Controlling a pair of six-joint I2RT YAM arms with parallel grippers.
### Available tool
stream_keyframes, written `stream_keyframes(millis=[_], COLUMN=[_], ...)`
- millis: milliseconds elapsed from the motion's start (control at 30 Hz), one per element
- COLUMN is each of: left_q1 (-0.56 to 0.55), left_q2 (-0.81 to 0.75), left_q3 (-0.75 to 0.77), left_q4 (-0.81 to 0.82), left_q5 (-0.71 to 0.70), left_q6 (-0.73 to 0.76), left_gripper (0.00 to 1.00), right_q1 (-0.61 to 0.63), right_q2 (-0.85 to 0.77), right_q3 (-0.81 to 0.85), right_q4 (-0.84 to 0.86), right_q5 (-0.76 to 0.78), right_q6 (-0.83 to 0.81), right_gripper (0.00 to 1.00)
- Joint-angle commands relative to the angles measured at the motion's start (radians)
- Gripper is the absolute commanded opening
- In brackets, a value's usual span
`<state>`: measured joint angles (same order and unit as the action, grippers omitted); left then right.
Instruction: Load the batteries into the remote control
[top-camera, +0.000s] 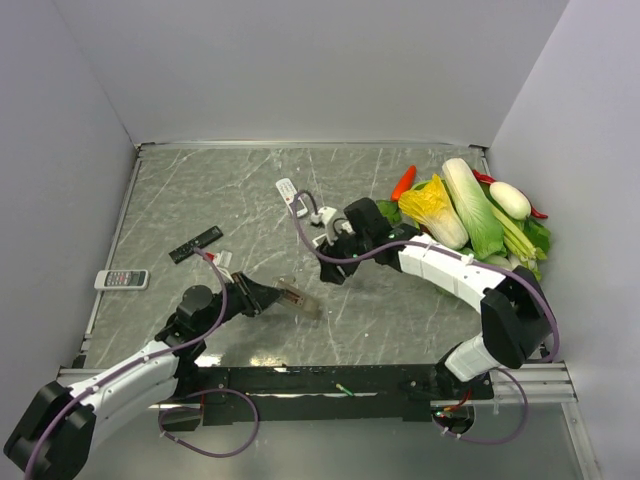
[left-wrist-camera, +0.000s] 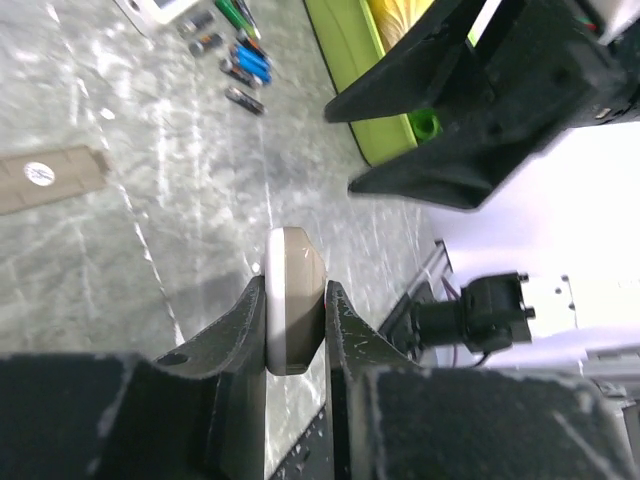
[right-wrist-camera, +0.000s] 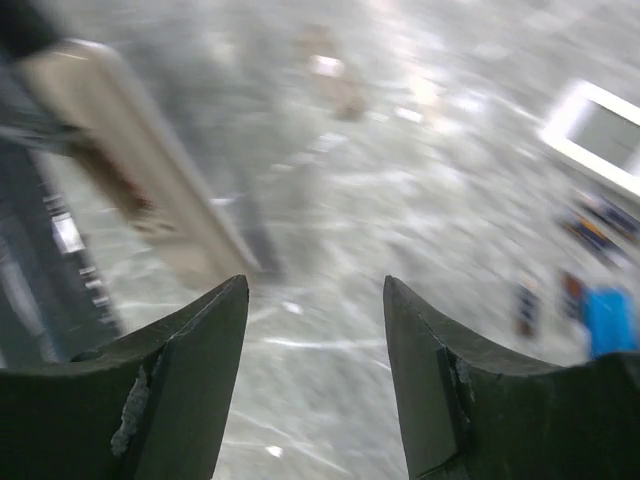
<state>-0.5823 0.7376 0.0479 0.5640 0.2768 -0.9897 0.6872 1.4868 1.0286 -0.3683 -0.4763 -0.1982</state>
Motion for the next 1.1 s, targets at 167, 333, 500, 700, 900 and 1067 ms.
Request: stream_keyframes(millis=[167,333,500,700,900,1067], left_q1=[0.006,0.006,0.006,0.006,0.006,0.006], left_q2=[0.039,0.134,0.252,0.344,0.37,0.371], left_q3=[-0.105,-0.12,-0.115,-0.102,-0.086,-0.082], left_q4=[0.102,0.175,0.289,0.352,0.35,0.341], left_q5=[-0.054,-0.044,-0.01,0.019,0.032,0.035], left_q6=[0.028,0.022,0.029,0.037,0.046,0.051], left_gripper=[0.01,0.01,0.01,0.01,0.01,0.01], right_q1=[-0.089,-0.101,-0.104,-0.103,-0.103,-0.101], right_q2=[0.097,0.194,0.289,0.359,0.397,0.418], right_q3=[0.131,0.186,0.234,0.263,0.283,0.292], right_q4=[-0.107,-0.141,-0.181,-0.205,-0.219,-0.236], right_q5=[0.318,0.383,0.416,0.459,0.459,0.432], right_q6=[0.01,-0.004,-0.024,-0.038,-0.052,-0.066], right_gripper=[0.47,0.37,0.36,0.36,0.36,0.29])
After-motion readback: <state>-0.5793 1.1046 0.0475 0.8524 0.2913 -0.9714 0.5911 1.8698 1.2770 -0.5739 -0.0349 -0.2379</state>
